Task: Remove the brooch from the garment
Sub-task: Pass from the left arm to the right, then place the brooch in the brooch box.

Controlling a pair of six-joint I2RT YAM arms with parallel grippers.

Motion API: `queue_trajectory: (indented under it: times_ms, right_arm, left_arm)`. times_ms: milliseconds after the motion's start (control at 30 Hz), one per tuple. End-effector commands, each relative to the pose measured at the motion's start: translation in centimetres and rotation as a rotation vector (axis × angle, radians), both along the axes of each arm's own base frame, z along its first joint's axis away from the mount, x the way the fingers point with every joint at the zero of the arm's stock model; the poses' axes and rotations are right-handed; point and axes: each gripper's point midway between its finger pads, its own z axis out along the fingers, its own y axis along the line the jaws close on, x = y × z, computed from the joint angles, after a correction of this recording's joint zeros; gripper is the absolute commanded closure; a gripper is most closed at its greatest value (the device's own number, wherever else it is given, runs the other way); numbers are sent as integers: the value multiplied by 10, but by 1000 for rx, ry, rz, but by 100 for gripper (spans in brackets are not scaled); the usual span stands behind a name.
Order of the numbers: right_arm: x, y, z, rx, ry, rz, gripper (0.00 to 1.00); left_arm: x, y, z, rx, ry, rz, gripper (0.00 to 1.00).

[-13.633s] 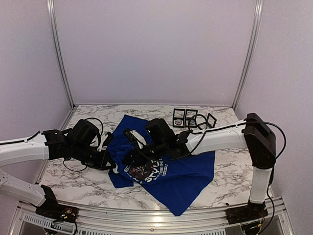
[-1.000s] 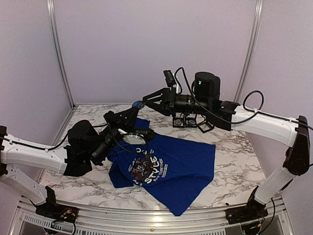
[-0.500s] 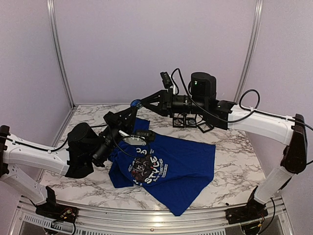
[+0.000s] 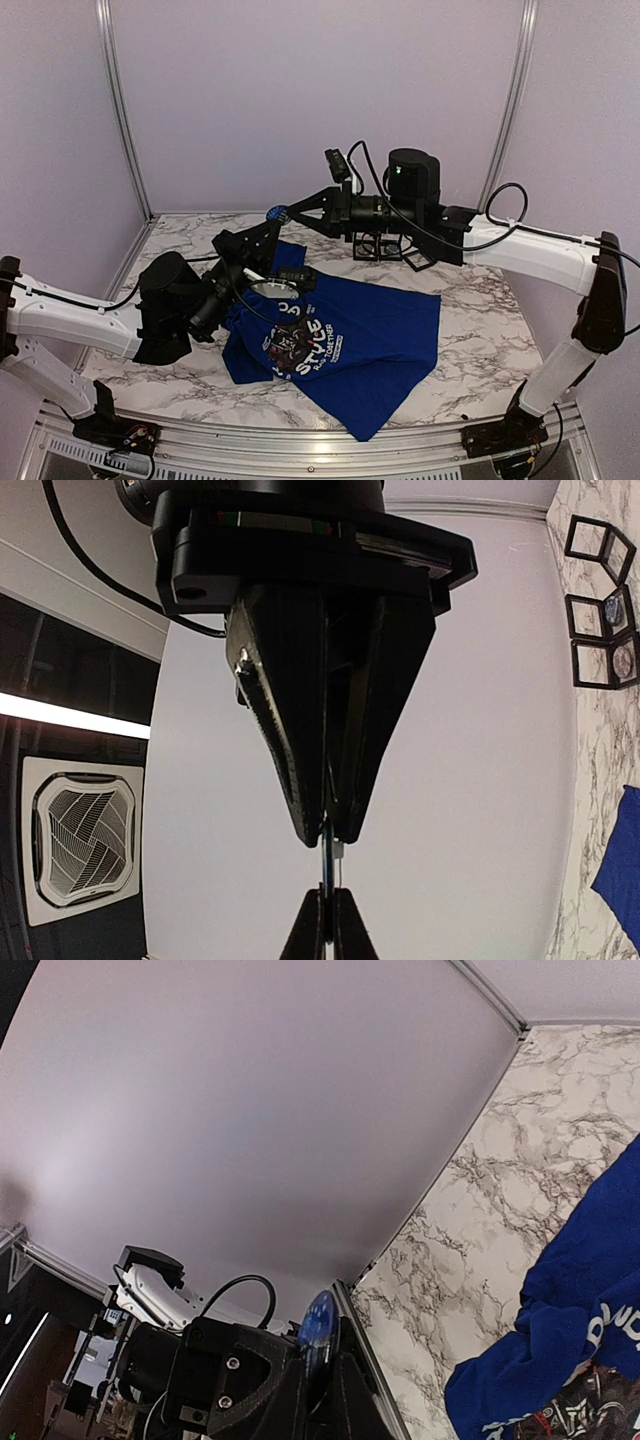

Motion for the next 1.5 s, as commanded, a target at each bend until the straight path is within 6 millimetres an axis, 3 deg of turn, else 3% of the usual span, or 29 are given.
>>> queue_trajectory:
  times_ms: [0,333,767,900,1100,1367,1467]
  right_arm:
    - [2,2,13,25,-16,14,92]
    - [0,3,11,35,-8,31,100]
    - [14,-2,12,46,-17,-46,100]
    - [23,-6,9,45,-14,-76,100]
    - [40,-17,-1,49,11,-127,100]
    - [75,-50,-34,14,50,-244,100]
    - [90,-67,-50,-17,54,-314,100]
  left_arm:
    - [-1,-1,-8,10,15,1,100]
    - [2,-3,-14,15,33,5,98]
    - [1,5,-5,-68,52,8,45]
    - [2,13,2,-177,90,35,29]
    - [-1,20,14,-400,289,14,20]
    - [-3,38,30,-747,524,-43,2]
    - [-4,42,33,-845,591,-71,1]
